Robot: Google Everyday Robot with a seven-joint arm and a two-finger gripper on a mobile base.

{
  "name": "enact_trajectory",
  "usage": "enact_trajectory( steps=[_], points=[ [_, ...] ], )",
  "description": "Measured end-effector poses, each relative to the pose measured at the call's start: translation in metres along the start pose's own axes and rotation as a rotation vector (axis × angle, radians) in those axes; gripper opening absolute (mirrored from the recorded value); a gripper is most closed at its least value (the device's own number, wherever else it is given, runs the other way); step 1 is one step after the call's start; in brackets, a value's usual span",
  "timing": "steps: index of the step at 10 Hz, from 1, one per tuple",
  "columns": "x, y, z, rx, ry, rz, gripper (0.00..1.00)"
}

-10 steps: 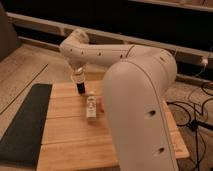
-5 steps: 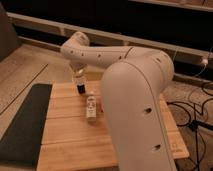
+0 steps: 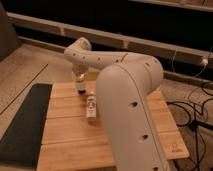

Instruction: Place the ceramic cup over the eraser

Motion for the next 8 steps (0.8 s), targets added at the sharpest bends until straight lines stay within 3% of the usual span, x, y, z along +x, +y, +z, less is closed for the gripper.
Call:
enact_trajectory(
  steps=[4, 8],
  points=[
    [0.008, 0.0, 0.027, 0.018, 0.101, -0.083, 0.0],
    [0.0, 0.008, 0.036, 0.002, 0.115, -0.129, 0.0]
  ],
)
